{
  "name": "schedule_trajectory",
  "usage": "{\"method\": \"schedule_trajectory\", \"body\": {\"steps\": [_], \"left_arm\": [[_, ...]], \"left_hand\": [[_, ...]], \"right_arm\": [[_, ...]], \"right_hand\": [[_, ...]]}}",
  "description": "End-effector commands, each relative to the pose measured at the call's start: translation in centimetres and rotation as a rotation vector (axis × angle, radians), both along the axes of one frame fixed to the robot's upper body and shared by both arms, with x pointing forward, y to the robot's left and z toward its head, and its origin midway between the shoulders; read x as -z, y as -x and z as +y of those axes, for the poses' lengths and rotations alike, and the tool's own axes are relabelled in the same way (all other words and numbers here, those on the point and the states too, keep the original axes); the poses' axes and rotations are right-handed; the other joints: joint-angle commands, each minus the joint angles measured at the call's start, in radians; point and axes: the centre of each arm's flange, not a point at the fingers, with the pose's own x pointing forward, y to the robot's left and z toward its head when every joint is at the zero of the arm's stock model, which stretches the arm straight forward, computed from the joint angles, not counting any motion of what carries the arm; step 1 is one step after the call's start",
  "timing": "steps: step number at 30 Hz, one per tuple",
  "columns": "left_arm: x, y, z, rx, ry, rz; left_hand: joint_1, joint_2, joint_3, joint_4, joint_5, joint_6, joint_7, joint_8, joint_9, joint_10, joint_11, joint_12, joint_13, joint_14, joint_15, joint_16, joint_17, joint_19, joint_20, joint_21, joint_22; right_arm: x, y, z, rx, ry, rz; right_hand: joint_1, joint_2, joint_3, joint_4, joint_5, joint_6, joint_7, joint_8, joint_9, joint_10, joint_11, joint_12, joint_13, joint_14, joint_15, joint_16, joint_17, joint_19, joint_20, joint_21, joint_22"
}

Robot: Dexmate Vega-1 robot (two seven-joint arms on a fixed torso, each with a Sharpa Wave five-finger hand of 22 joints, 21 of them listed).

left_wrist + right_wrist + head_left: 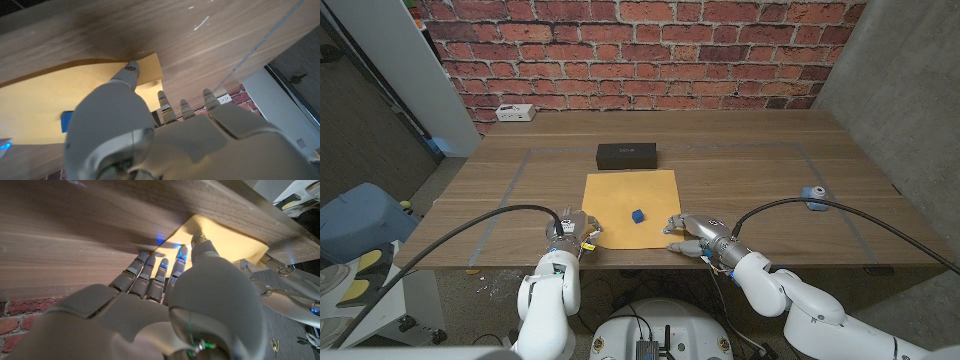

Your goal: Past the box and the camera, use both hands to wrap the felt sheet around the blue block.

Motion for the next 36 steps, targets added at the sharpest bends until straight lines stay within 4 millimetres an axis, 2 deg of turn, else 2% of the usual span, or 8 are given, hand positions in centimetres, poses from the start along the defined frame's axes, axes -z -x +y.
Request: {"method": "schedule_trajectory", "body": {"steps": [1, 6, 11, 15, 18, 23, 29, 36], "left_arm": [[-2.4, 1.5, 1.3, -0.137, -0.152, -0.168], [-2.3, 1.5, 1.3, -0.143, -0.157, -0.181], [-2.3, 1.4, 1.2, -0.13, -0.151, -0.185], [-2.3, 1.2, 1.0, -0.124, -0.148, -0.183], [-2.2, 1.0, 1.0, -0.119, -0.142, -0.18], [-2.1, 0.6, 1.0, -0.095, -0.111, -0.185], [-1.8, 0.4, 1.6, -0.056, -0.025, -0.236], [-1.5, 0.2, 2.7, -0.002, 0.138, -0.281]], "left_hand": [[-0.003, 0.009, -0.004, 0.004, -0.003, 0.146, 0.134, -0.001, -0.001, 0.014, -0.004, -0.002, 0.003, 0.008, 0.0, 0.003, 0.0, 0.005, -0.006, 0.0, 0.004], [-0.001, 0.01, -0.007, 0.005, -0.004, 0.146, 0.137, -0.002, 0.0, 0.026, -0.006, -0.003, 0.003, 0.016, -0.004, 0.003, 0.0, 0.011, -0.007, -0.001, 0.004], [0.001, 0.011, -0.01, 0.005, -0.005, 0.149, 0.141, -0.001, 0.002, 0.035, -0.006, -0.004, 0.003, 0.025, -0.007, 0.003, -0.001, 0.017, -0.009, -0.001, 0.004], [0.002, 0.012, -0.012, 0.005, -0.005, 0.157, 0.14, 0.002, 0.004, 0.044, -0.011, -0.004, 0.003, 0.032, -0.01, 0.004, -0.001, 0.022, -0.011, -0.001, 0.004], [0.001, 0.011, -0.015, 0.006, -0.006, 0.157, 0.152, 0.001, 0.005, 0.047, -0.012, -0.006, 0.003, 0.035, -0.012, 0.003, -0.001, 0.024, -0.013, -0.001, 0.004], [-0.004, 0.012, -0.022, 0.011, -0.007, 0.174, 0.175, 0.01, 0.013, 0.063, -0.012, -0.007, 0.003, 0.042, -0.015, 0.001, 0.0, 0.027, -0.017, -0.004, 0.004], [-0.004, 0.025, -0.026, 0.013, -0.007, 0.186, 0.205, 0.022, 0.032, 0.1, -0.008, -0.006, 0.003, 0.069, -0.015, 0.004, -0.001, 0.046, -0.021, -0.002, 0.004], [0.019, 0.048, -0.014, 0.004, 0.003, 0.162, 0.255, 0.033, 0.073, 0.136, 0.0, -0.01, 0.005, 0.095, -0.011, 0.001, -0.001, 0.066, -0.009, -0.001, 0.006]], "right_arm": [[0.9, -1.0, -0.7, 0.056, -0.004, -0.077], [0.9, -1.1, -0.9, 0.045, -0.023, -0.056], [0.2, -0.7, -1.2, 0.028, -0.077, -0.057], [-0.5, -0.2, -1.9, -0.018, -0.18, -0.048], [-1.1, 0.2, -2.6, -0.067, -0.246, -0.031], [-1.8, 0.9, -3.0, -0.12, -0.249, 0.001], [-2.3, 1.5, -2.5, -0.131, -0.148, 0.065], [-2.3, 1.7, -1.5, -0.123, -0.087, 0.067]], "right_hand": [[0.071, 0.02, 0.005, -0.01, -0.029, 0.253, 0.037, 0.05, 0.003, 0.108, -0.049, 0.02, -0.001, 0.047, -0.174, 0.053, 0.039, 0.024, -0.016, 0.018, 0.01], [0.097, 0.018, 0.002, -0.012, -0.037, 0.287, 0.043, 0.039, -0.001, 0.12, -0.049, 0.016, -0.002, 0.026, -0.176, 0.054, 0.048, 0.027, -0.024, 0.023, 0.011], [0.025, 0.023, -0.03, 0.035, -0.046, 0.124, 0.007, -0.06, 0.004, 0.053, -0.002, -0.022, 0.001, 0.001, -0.143, 0.04, 0.042, 0.017, -0.002, 0.026, 0.011], [-0.067, 0.033, -0.056, 0.085, -0.045, 0.026, -0.002, -0.099, 0.006, 0.009, 0.02, -0.044, 0.003, -0.021, -0.115, 0.014, 0.033, 0.002, 0.02, 0.022, 0.009], [-0.14, 0.03, -0.078, 0.119, -0.044, -0.03, 0.01, -0.103, 0.007, -0.023, 0.054, -0.056, 0.005, -0.044, -0.087, -0.01, 0.026, -0.017, 0.039, 0.015, 0.007], [-0.27, -0.037, -0.145, 0.162, -0.031, -0.058, 0.022, -0.095, 0.005, -0.059, 0.079, -0.066, 0.006, -0.094, -0.05, -0.052, 0.014, -0.06, 0.068, -0.006, 0.005], [-0.286, -0.11, -0.183, 0.141, 0.01, -0.118, 0.002, -0.099, 0.008, -0.154, 0.073, -0.089, 0.007, -0.178, -0.009, -0.107, -0.002, -0.127, 0.09, -0.04, 0.003], [-0.234, -0.113, -0.172, 0.107, 0.043, -0.179, -0.034, -0.1, 0.009, -0.216, 0.063, -0.094, 0.008, -0.225, 0.012, -0.132, -0.01, -0.162, 0.103, -0.057, 0.002]]}}
